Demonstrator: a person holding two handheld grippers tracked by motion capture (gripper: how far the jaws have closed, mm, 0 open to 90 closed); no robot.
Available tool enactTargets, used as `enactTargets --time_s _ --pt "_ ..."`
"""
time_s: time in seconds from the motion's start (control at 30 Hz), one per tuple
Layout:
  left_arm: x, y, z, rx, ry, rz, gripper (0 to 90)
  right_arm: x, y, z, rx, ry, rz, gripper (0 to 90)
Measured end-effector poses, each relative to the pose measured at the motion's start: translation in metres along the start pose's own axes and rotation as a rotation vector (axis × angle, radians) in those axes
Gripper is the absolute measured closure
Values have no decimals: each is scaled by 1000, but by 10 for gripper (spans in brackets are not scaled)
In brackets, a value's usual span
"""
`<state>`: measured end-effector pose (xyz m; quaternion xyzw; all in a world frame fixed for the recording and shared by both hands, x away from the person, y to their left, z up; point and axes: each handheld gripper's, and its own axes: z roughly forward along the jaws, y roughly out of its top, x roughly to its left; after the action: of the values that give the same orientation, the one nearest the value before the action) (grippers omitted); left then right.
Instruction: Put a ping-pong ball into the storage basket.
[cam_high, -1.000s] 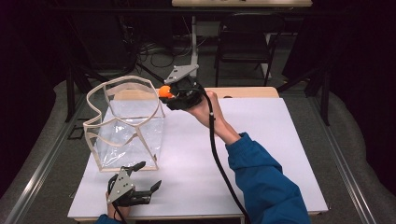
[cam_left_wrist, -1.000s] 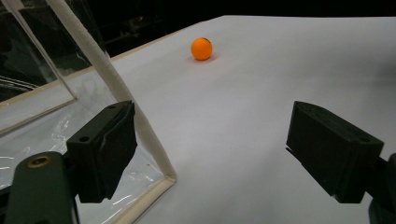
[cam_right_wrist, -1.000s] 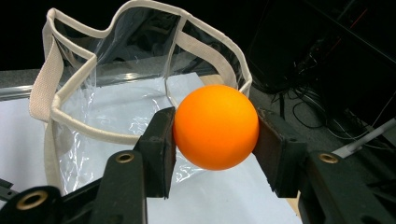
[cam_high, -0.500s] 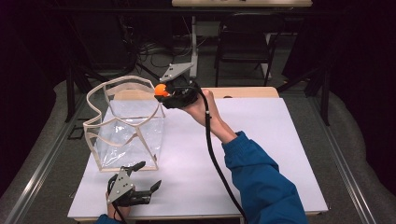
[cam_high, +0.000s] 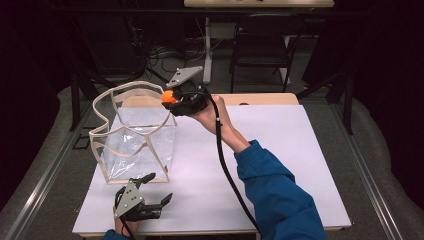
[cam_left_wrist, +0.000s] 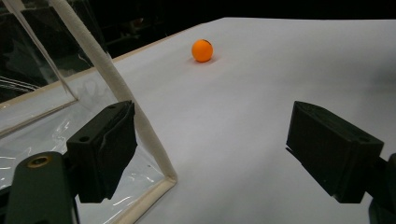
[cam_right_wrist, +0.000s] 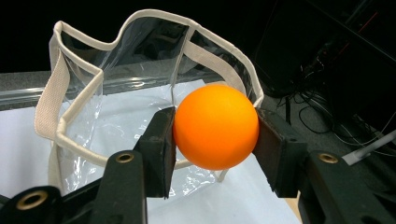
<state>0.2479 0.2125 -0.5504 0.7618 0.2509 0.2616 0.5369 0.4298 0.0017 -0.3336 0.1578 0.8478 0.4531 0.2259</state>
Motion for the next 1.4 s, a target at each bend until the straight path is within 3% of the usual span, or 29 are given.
enactTargets --time_s 0.57,1.4 --pt "1 1 -1 -4 2 -1 159 2 10 11 10 9 -11 512" --pt "0 2 -2 -9 -2 6 159 9 17 34 82 47 -27 511"
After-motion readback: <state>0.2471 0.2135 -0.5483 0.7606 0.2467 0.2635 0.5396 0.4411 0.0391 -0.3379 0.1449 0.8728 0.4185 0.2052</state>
